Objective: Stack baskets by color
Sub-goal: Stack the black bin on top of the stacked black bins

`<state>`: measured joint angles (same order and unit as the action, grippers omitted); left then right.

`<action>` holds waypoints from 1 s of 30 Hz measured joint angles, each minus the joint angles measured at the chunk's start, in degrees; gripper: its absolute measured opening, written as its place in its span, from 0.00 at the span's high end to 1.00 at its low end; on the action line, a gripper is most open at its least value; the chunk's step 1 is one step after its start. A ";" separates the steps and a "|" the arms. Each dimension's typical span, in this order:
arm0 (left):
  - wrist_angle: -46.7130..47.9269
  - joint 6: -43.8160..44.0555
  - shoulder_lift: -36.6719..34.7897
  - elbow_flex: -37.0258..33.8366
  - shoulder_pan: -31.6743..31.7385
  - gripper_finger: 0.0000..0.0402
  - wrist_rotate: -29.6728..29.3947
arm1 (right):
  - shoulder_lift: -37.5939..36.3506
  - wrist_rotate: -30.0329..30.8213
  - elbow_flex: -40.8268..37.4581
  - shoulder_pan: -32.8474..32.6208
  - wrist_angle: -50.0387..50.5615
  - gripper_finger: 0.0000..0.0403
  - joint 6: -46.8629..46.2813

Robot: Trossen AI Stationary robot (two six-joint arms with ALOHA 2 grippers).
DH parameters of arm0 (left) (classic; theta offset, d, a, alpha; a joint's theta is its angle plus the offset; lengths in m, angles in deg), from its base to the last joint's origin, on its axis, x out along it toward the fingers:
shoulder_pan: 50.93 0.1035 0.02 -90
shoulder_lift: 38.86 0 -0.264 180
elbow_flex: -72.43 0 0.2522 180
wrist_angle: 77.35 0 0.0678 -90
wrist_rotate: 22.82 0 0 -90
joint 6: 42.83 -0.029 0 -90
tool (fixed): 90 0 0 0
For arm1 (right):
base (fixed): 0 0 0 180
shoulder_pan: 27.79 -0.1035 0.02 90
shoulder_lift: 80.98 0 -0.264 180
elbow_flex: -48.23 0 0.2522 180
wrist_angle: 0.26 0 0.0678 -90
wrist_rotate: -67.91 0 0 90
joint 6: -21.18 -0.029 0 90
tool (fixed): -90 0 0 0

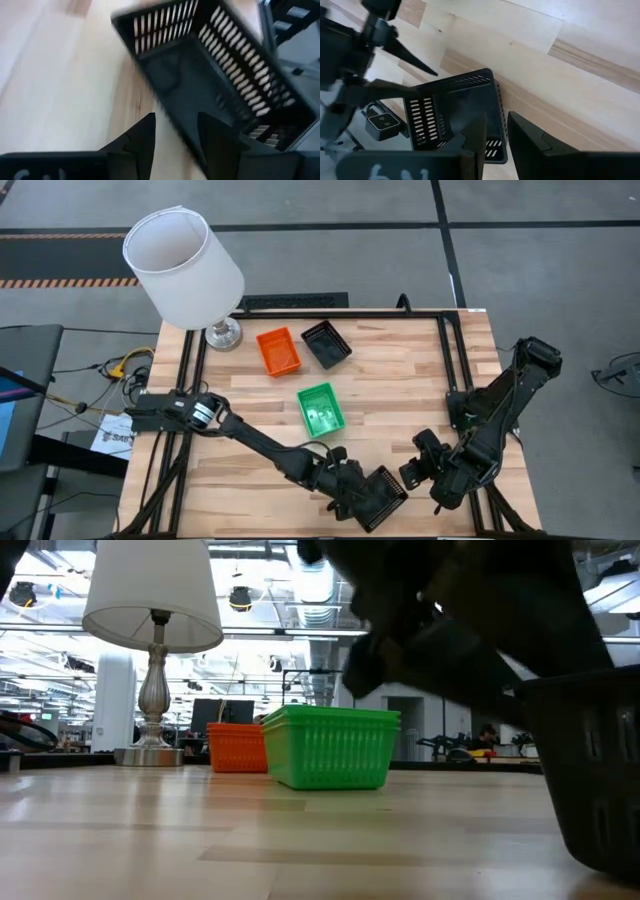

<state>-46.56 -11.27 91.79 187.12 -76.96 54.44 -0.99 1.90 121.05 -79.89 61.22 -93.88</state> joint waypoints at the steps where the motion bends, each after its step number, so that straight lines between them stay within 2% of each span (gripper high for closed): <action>1: -0.44 0.83 0.87 0.01 -0.17 0.67 0.04 | 0.00 0.00 0.00 0.00 -0.16 0.75 0.00; 8: -0.18 2.96 2.08 0.03 -0.09 0.70 1.34 | 0.02 0.04 0.00 -0.37 -0.79 0.75 0.02; 11: 1.12 3.46 2.07 0.65 0.31 0.79 1.56 | 0.02 0.00 0.00 -0.86 -0.80 0.75 0.02; 14: 3.72 2.58 1.90 3.24 0.49 0.93 1.54 | 0.00 0.09 0.00 -1.58 -0.81 0.75 0.00; 16: 5.90 2.20 1.69 4.87 0.85 0.98 1.50 | 0.00 0.13 0.00 -2.08 -0.66 0.75 -0.41; 25: 31.44 1.60 1.36 19.29 2.68 1.00 1.77 | 0.00 4.34 0.00 -6.89 2.88 0.75 -8.40; 30: 50.26 1.49 1.22 29.54 4.06 1.00 -0.75 | 0.00 4.46 0.00 -9.00 4.43 0.75 -12.43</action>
<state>3.70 -9.78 93.01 216.67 -72.90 53.69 -0.99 6.36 121.05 -88.89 65.65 -106.31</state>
